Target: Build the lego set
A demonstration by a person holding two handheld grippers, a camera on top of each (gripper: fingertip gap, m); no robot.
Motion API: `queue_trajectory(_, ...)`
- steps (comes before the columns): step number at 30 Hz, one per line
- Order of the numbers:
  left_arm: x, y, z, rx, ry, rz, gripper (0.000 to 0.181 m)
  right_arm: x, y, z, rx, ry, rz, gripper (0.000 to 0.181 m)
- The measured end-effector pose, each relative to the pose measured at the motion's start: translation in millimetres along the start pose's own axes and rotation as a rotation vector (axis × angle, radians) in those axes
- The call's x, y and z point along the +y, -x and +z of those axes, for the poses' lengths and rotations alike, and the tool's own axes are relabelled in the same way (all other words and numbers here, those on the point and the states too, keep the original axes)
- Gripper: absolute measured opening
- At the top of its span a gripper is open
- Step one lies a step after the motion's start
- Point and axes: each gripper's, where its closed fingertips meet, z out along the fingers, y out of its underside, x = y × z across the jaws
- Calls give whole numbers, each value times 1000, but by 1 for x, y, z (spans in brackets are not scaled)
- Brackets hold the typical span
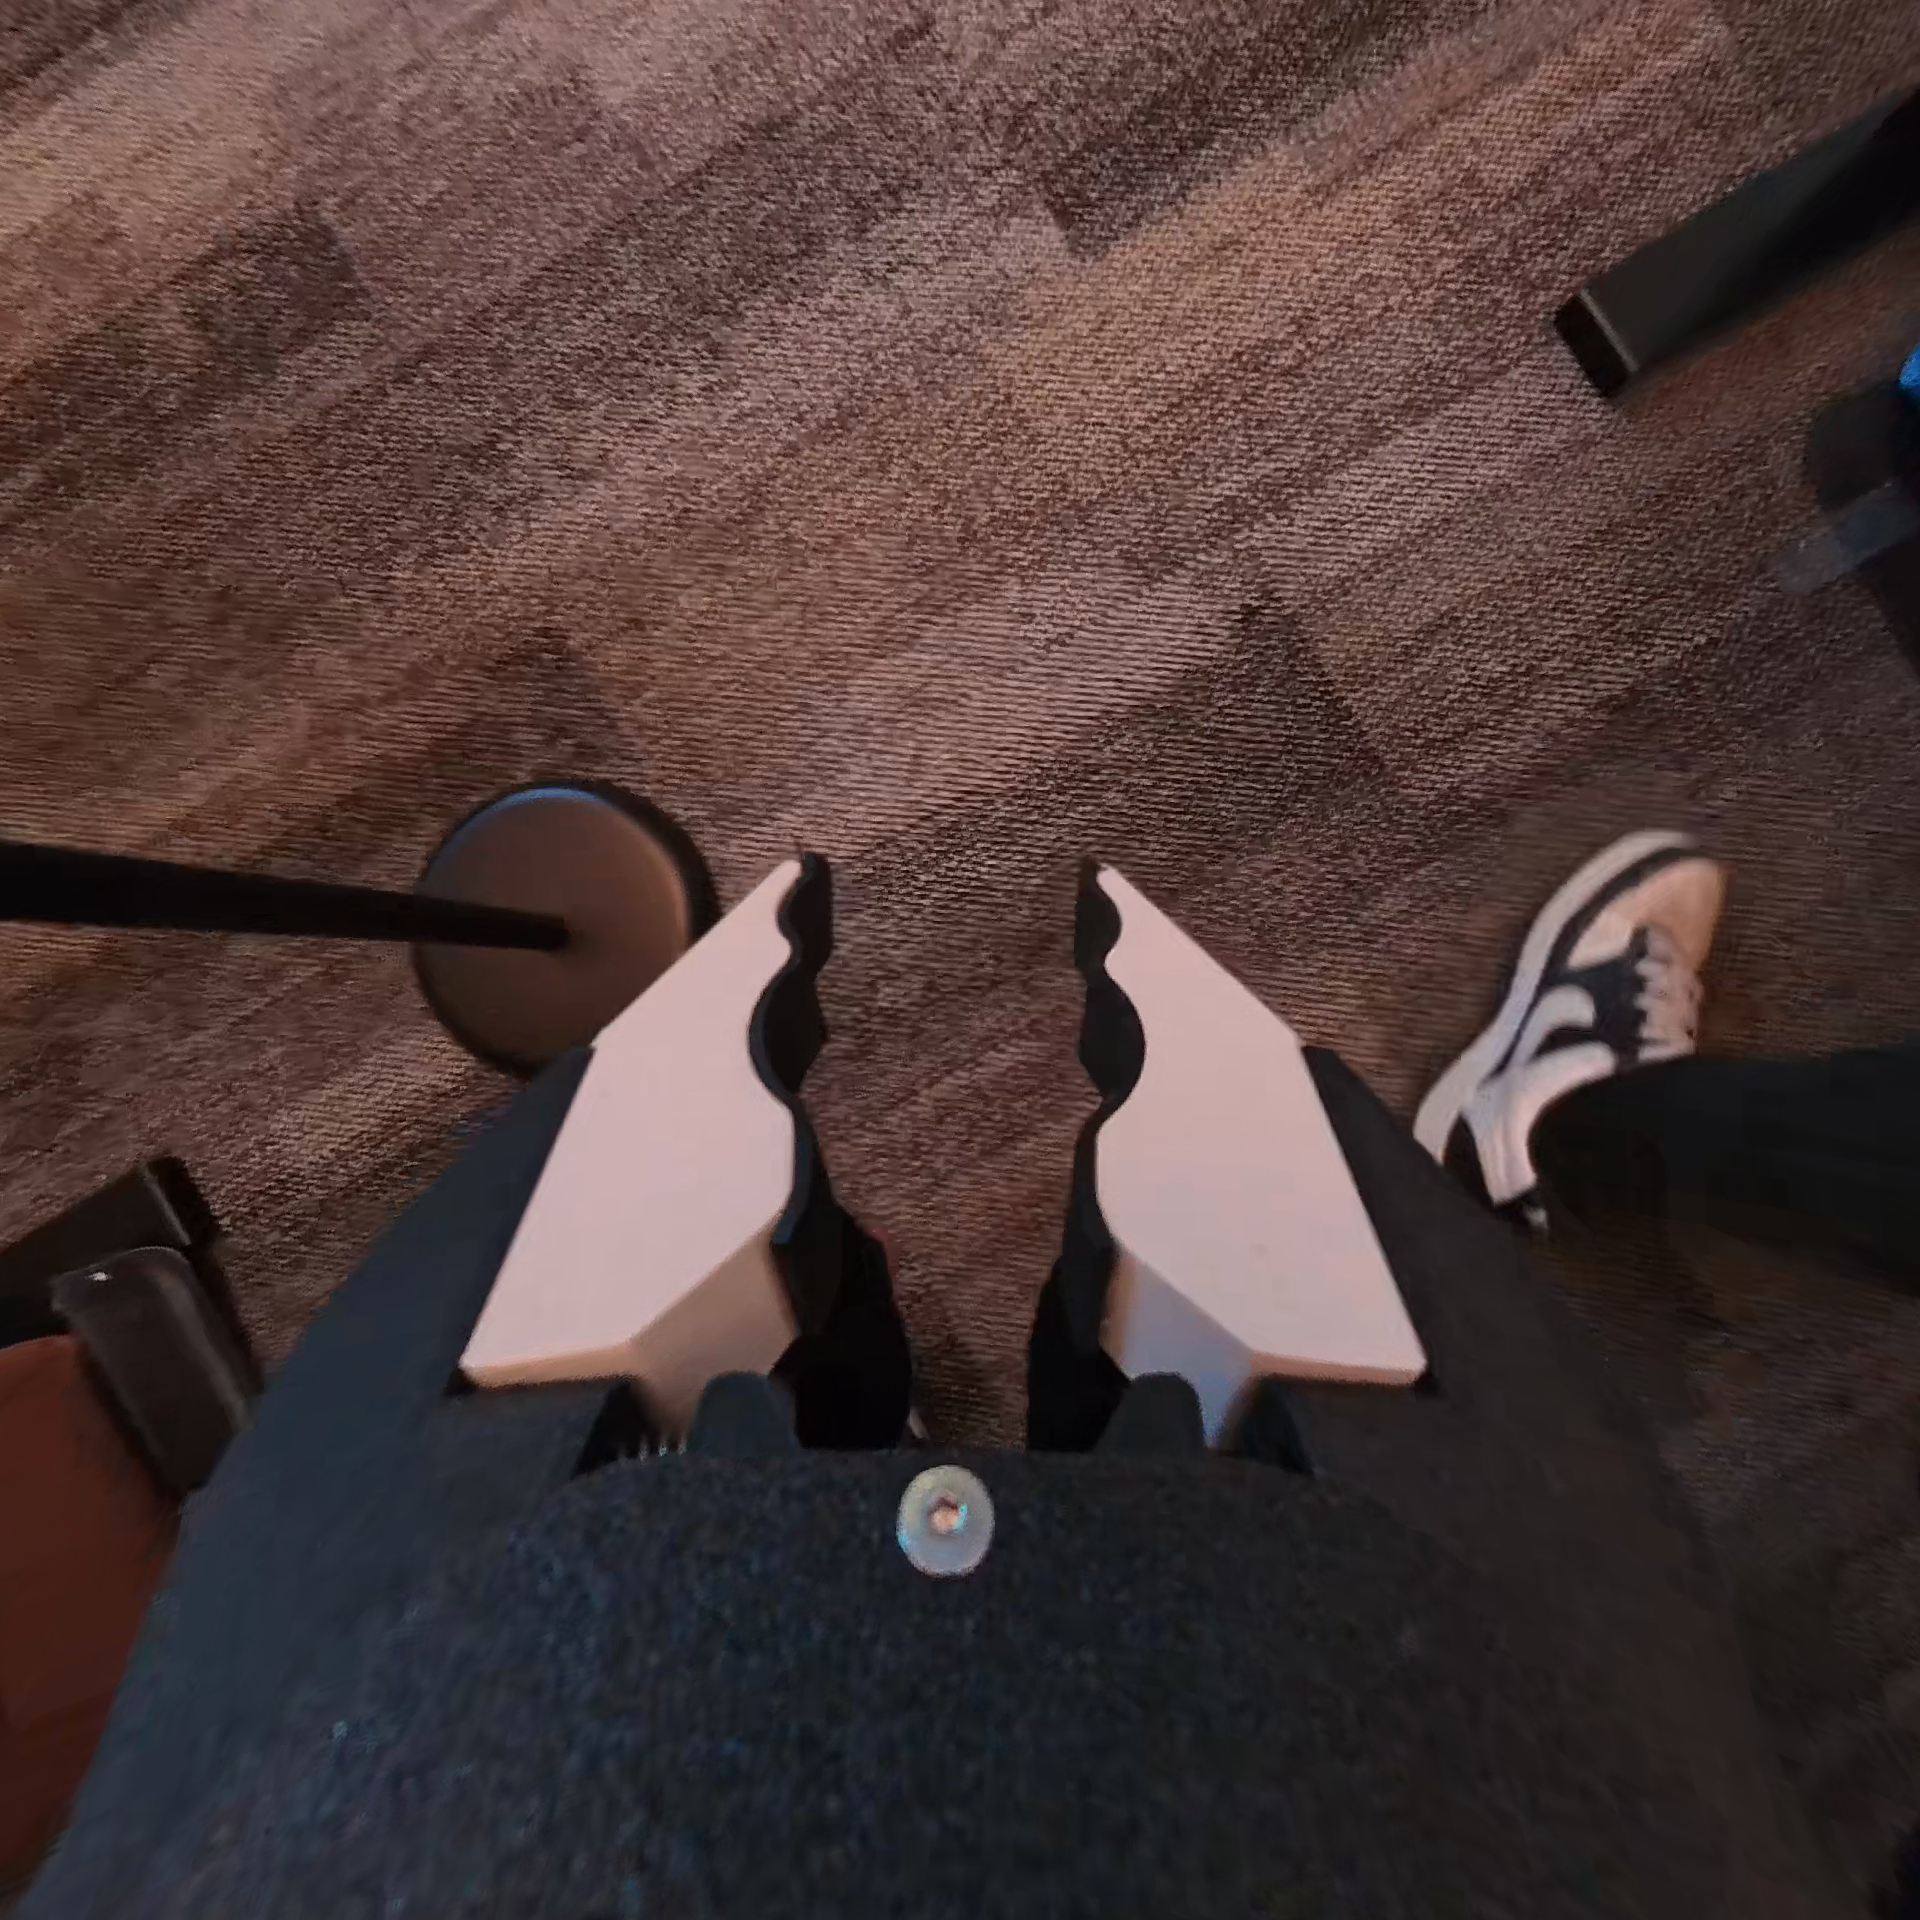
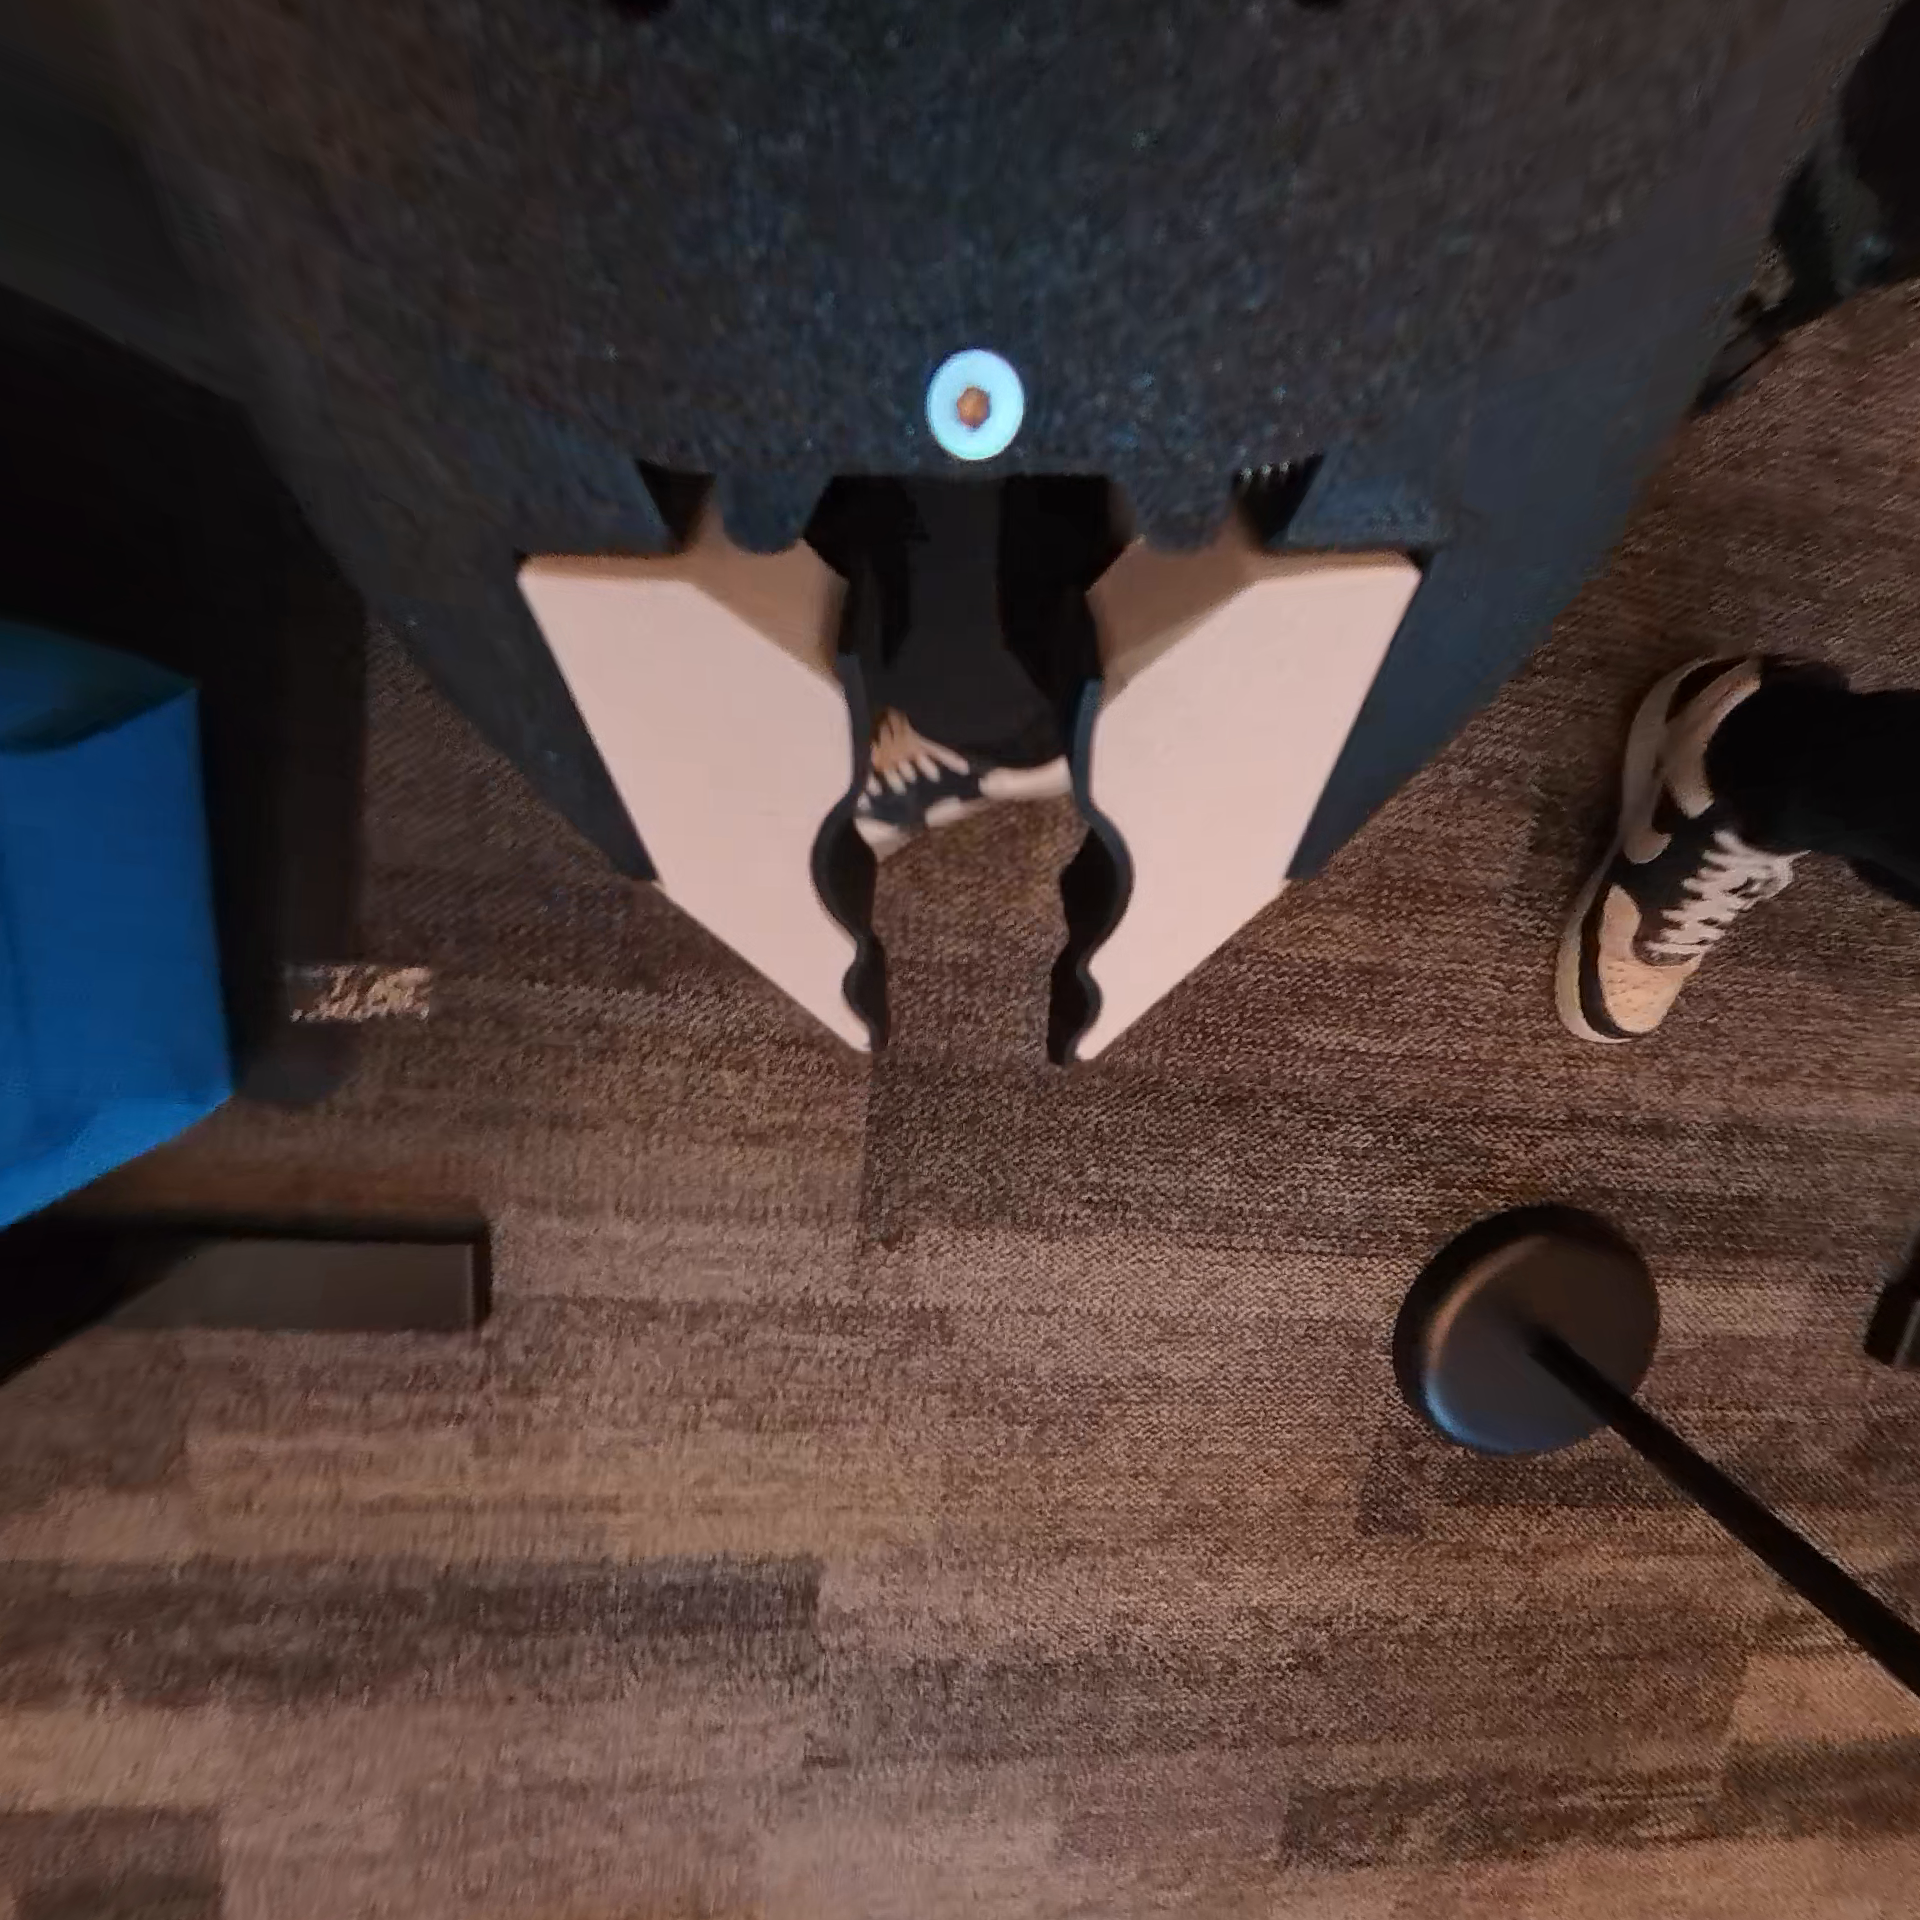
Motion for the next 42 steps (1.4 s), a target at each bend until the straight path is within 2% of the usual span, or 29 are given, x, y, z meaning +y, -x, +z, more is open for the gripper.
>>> queue_trajectory(4, -17, -42, 3, 97, 64, -10, 48, 25, -6, -3, -44, 33, 46, 33)
queue_trajectory(6, -28, -78, -10, 195, 56, -12, 48, 34, -11, -3, -49, 35, 49, 33)
queue_trajectory(8, -31, -100, -20, 202, 21, 74, 45, 45, -12, -7, -73, 59, 48, 35)
queue_trajectory(10, -15, -102, -19, 145, 34, 198, 45, 49, -7, -13, -96, 90, 15, 38)
queue_trajectory(12, 7, -98, -17, 128, 105, 254, 49, 48, 8, -19, -172, 121, -29, 40)
queue_trajectory(15, 15, -87, -24, 114, 97, 286, 47, 60, 45, -23, -353, 292, -136, 47)
queue_trajectory(18, 22, -80, -30, 137, 93, 328, 46, 45, 73, -29, -420, 279, -179, 46)
queue_trajectory(20, 31, -75, -29, 170, 120, 326, 45, 47, 81, -26, -430, 299, -154, 44)
queue_trajectory(24, 15, -70, -20, 232, 79, 312, 43, 80, 67, -7, -360, 462, -144, 50)
queue_trajectory(27, 11, -64, -6, 269, 120, 276, 46, 89, 52, 7, -323, 531, -153, 50)
queue_trajectory(33, 1, -47, 20, 237, 165, 317, 43, 69, 22, 25, -280, 526, -126, 48)
queue_trajectory(42, -31, -39, 39, 237, 182, 372, 43, 70, -30, 34, -144, 590, -129, 47)
